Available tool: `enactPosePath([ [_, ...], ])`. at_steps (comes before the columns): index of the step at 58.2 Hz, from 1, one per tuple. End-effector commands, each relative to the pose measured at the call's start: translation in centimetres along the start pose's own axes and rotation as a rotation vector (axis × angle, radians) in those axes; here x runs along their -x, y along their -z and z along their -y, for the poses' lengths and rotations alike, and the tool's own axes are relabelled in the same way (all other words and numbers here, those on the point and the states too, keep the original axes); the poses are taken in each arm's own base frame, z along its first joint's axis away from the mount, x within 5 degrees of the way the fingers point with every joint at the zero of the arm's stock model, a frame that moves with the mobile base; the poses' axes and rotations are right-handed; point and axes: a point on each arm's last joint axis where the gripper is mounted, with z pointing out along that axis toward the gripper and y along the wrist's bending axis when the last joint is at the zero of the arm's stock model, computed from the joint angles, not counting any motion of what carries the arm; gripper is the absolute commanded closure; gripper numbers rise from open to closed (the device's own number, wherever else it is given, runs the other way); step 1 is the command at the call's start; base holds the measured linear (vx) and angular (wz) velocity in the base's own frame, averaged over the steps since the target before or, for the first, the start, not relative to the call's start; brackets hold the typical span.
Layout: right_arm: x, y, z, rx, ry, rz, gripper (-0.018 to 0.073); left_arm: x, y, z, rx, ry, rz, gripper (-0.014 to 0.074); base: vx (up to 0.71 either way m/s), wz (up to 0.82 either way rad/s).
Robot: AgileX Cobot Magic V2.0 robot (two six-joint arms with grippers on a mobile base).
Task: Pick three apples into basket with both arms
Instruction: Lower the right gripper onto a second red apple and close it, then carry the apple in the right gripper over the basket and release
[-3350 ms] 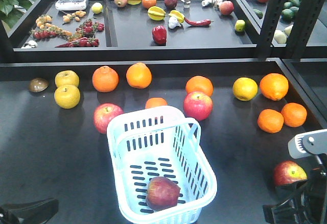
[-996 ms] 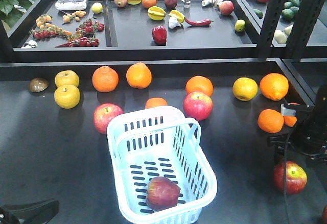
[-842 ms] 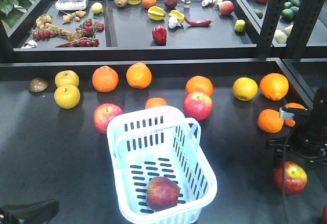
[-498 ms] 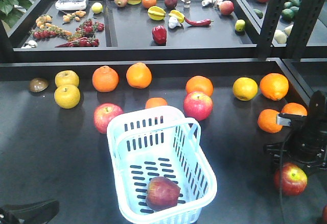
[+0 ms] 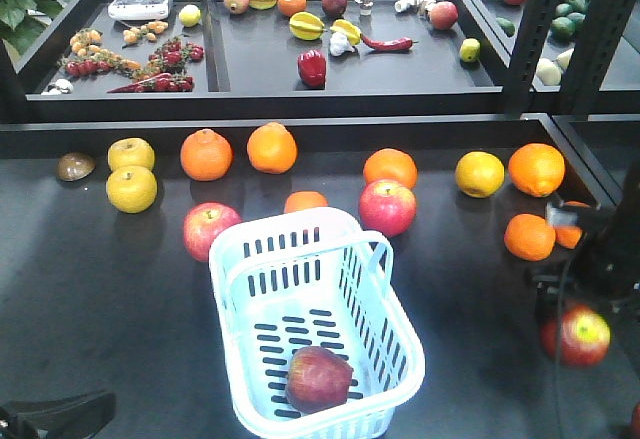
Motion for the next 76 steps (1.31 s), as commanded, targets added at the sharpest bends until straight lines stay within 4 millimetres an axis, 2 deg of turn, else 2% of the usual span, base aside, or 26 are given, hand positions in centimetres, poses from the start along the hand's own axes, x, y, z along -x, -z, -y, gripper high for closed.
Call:
enactPosePath([
  [1,-0.2,5.5,-0.7,0.024,0.031,0.141,0.0575,0.9,0.1,0.1,0.006,0.018,0.034,0.0603,0.0,0.0],
  [10,-1.6,10.4,-2.1,0.103,0.07,0.268,0.0567,0.9,0.1,0.1,0.006,0.018,0.034,0.0603,0.0,0.0],
  [18,-3.3,14.3,-4.1,0.256,0.138,0.367,0.0564,0.9,0.1,0.1,0.006,0.018,0.034,0.0603,0.0,0.0],
  [24,-4.9,16.9,-6.8,0.357,0.253,0.42,0.0562,0.9,0.1,0.1,0.006,0.018,0.034,0.0603,0.0,0.0],
  [30,-5.9,18.2,-9.8,0.404,0.341,0.448,0.0559,0.9,0.1,0.1,0.006,0.018,0.034,0.0603,0.0,0.0],
  [39,-6.6,17.8,-14.8,0.455,0.453,0.464,0.0542,0.9,0.1,0.1,0.006,0.018,0.034,0.0603,0.0,0.0],
  [44,-7.1,16.7,-17.0,0.465,0.497,0.479,0.0509,0.9,0.1,0.1,0.004,0.018,0.033,0.0603,0.0,0.0],
  [49,-7.5,15.5,-18.9,0.462,0.545,0.5,0.0432,0.9,0.1,0.1,0.003,0.018,0.033,0.0603,0.0,0.0],
  [53,-7.5,14.8,-20.1,0.46,0.571,0.515,0.0333,0.8,0.1,0.2,-0.002,0.019,0.03,0.0603,0.0,0.0],
  [62,-7.3,14.0,-21.8,0.479,0.576,0.536,0.0034,0.8,0.1,0.2,-0.007,0.02,0.027,0.0603,0.0,0.0],
  [66,-7.3,13.9,-22.1,0.485,0.572,0.539,-0.0066,0.8,0.1,0.2,-0.007,0.02,0.027,0.0603,0.0,0.0],
  [70,-7.2,13.9,-22.1,0.486,0.562,0.541,-0.0126,0.8,0.1,0.2,-0.01,0.02,0.025,0.0603,0.0,0.0],
  [76,-7.3,13.9,-22.1,0.487,0.563,0.534,-0.014,0.8,0.1,0.3,-0.014,0.02,0.022,0.0603,0.0,0.0],
])
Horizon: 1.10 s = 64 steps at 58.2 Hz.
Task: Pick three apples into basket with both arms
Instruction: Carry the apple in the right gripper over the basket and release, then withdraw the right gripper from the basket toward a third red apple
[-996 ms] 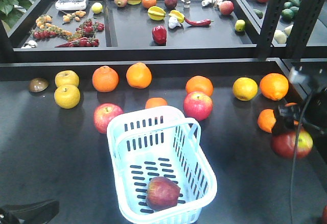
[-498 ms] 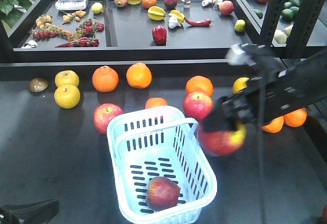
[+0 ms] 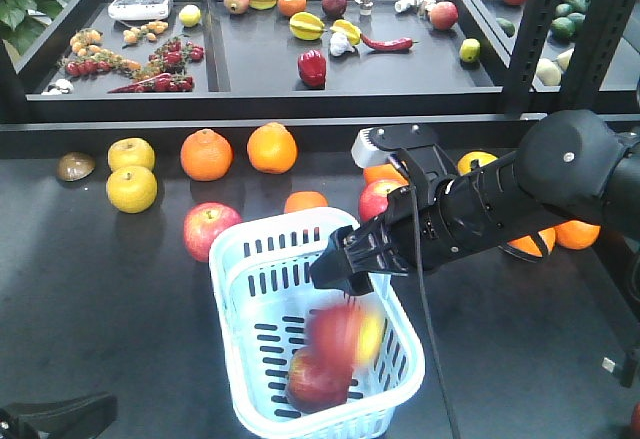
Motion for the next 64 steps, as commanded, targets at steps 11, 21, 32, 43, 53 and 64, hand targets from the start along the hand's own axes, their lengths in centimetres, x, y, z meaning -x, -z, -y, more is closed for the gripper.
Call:
enactPosePath([
  [11,1.0,1.7,-0.8,0.01,0.005,0.073,-0.0054,0.8,0.1,0.2,-0.009,0.02,0.026,0.0603,0.0,0.0],
  [21,0.1,3.1,-1.3,0.006,0.009,-0.008,0.0225,0.7,0.1,0.3,-0.023,0.019,0.017,0.0603,0.0,0.0],
  [32,-1.2,6.3,-1.1,-0.162,-0.008,-0.065,0.0575,0.7,0.1,0.4,-0.028,0.019,0.014,0.0603,0.0,0.0],
  [43,-2.5,10.1,-0.7,-0.368,-0.037,-0.077,0.0568,0.7,0.1,0.4,-0.027,0.019,0.015,0.0603,0.0,0.0],
  [53,-4.6,12.7,0.1,-0.573,-0.064,-0.046,0.0568,0.7,0.1,0.4,-0.027,0.02,0.015,0.0603,0.0,0.0],
  [64,-8.5,12.8,1.7,-0.764,-0.145,-0.056,0.0565,0.7,0.1,0.4,-0.027,0.02,0.015,0.0603,0.0,0.0],
])
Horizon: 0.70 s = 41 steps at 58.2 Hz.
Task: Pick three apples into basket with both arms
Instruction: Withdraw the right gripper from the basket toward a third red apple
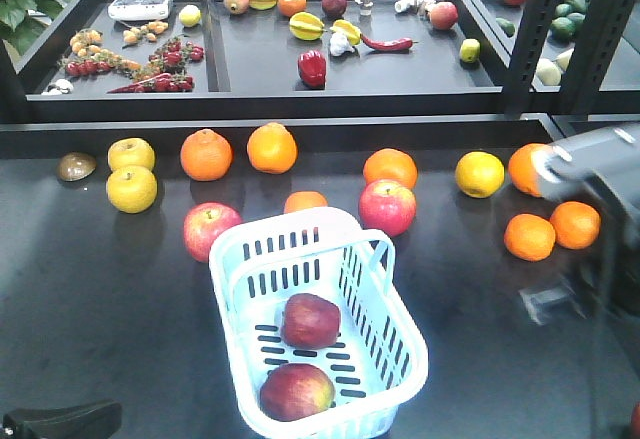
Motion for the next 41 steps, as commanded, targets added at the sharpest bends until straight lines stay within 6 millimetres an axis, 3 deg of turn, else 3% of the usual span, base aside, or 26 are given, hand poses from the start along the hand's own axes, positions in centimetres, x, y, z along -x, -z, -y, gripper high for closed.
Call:
enactPosePath([
  [1,-1.0,0.2,1.0,-0.088,-0.043,0.069,0.0564,0.9,0.1,0.1,-0.002,0.02,0.031,0.0603,0.0,0.0],
  [9,-1.8,-0.2,2.0,-0.106,-0.116,0.071,0.056,0.9,0.1,0.1,-0.002,0.02,0.031,0.0603,0.0,0.0],
  [17,-2.0,-1.0,4.7,-0.15,-0.207,0.036,0.0556,0.9,0.1,0.1,-0.002,0.02,0.031,0.0603,0.0,0.0],
  [27,-3.3,-3.9,8.4,-0.096,-0.349,-0.129,0.0506,0.9,0.1,0.2,-0.002,0.021,0.031,0.0603,0.0,0.0],
  [32,-4.3,-5.5,10.2,-0.031,-0.437,-0.215,0.0421,0.9,0.1,0.2,-0.002,0.021,0.031,0.0603,0.0,0.0],
  [41,-5.7,-7.9,13.1,0.024,-0.582,-0.27,0.0152,0.8,0.1,0.2,-0.005,0.021,0.029,0.0603,0.0,0.0],
])
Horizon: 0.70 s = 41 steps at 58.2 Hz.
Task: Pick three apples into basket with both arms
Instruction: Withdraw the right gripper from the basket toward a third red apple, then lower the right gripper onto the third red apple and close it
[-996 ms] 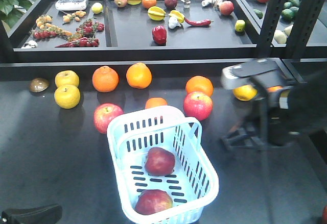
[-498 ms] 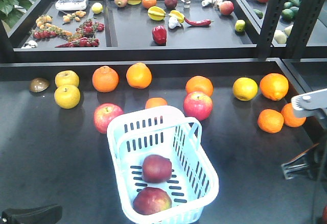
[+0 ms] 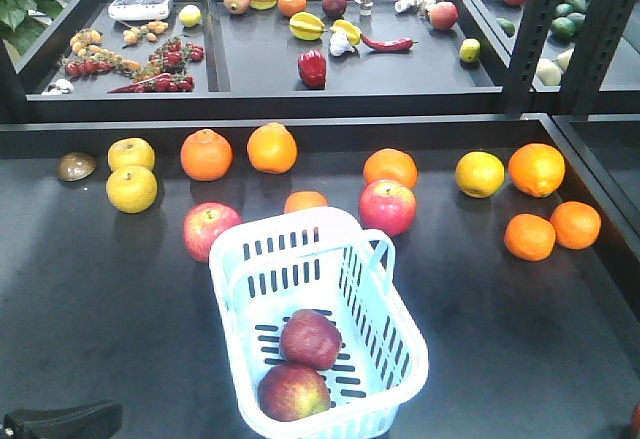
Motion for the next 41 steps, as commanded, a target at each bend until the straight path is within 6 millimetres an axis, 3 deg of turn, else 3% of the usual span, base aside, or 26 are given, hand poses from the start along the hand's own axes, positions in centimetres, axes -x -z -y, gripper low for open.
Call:
enactPosePath([
  [1,1.1,-0.2,1.6,0.025,-0.06,0.047,0.0126,0.9,0.1,0.2,-0.003,0.021,0.031,0.0603,0.0,0.0],
  [6,1.4,-1.0,2.4,-0.008,-0.054,0.037,-0.0021,0.9,0.1,0.2,-0.003,0.021,0.031,0.0603,0.0,0.0],
  [14,2.0,-2.1,2.9,-0.048,-0.034,0.023,-0.0131,0.9,0.1,0.2,-0.003,0.021,0.031,0.0603,0.0,0.0],
  [41,3.8,-8.5,3.8,-0.092,-0.006,-0.074,-0.0078,0.9,0.1,0.1,-0.001,0.02,0.032,0.0603,0.0,0.0],
])
